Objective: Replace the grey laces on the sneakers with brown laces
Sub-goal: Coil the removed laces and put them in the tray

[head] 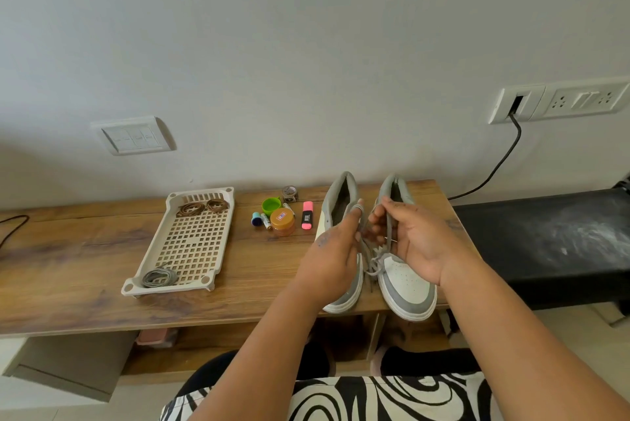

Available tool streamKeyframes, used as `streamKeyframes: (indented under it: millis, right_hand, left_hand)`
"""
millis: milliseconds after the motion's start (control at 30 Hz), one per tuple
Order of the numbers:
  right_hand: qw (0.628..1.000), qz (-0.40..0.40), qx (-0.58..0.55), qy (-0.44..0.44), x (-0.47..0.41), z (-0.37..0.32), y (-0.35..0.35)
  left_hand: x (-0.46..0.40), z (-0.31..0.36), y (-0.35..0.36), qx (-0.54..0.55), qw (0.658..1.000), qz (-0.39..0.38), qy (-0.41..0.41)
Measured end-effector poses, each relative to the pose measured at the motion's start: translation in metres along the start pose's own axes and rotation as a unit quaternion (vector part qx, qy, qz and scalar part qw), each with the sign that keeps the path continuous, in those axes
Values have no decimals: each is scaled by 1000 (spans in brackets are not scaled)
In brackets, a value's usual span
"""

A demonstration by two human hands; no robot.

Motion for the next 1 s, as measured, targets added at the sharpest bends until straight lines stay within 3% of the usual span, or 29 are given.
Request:
streamKeyframes:
  millis: [100, 200, 367, 433, 500, 600, 667, 767, 833, 900, 933, 1000]
  right_hand:
    - [993, 35, -106, 29, 0, 0, -14]
    - [978, 68, -196, -7, 2, -11, -32]
    - [970, 88, -212, -84, 4, -27, -54]
    - [978, 114, -136, -109, 3, -29, -59]
    - [977, 150, 52, -142, 1, -30, -60]
    - [908, 229, 281, -209, 4, -32, -62]
    - [863, 301, 283, -292, 19, -45, -65]
    - [816, 344, 286, -366, 31, -58, -67]
    - [809, 311, 424, -264, 14, -48, -69]
    - [776, 225, 585, -70, -4, -14, -70]
    - [755, 199, 624, -20, -7, -4, -69]
    - [741, 190, 643, -28, -5, -5, -58]
  left_hand:
    - [0, 1, 6, 39, 998, -44, -3]
    - [1, -2, 9, 48, 995, -77, -41]
    - [3, -10, 8, 49, 987, -116, -101]
    - [6, -15, 9, 56, 980, -136, -136]
    - [8, -18, 9, 97, 970, -149, -168]
    - [12, -20, 10, 163, 950, -171, -204]
    - [13, -22, 10, 188, 943, -174, -213]
    - [14, -24, 7, 211, 941, -147, -218]
    - [13, -28, 5, 211, 942, -130, -227]
    - [14, -30, 4, 210, 941, -122, -234]
    - [13, -30, 3, 214, 940, -121, -235]
    - [12, -29, 3, 233, 935, -118, -241]
Point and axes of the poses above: each hand's wrist, its own x-axis away from the middle knuckle, its own y-axis out of the palm, z = x × y, the point moved 7 cm from there along -x, towards the middle knuckle, and after that the axes turned 7 degrees about x, right-handed, at the moved point
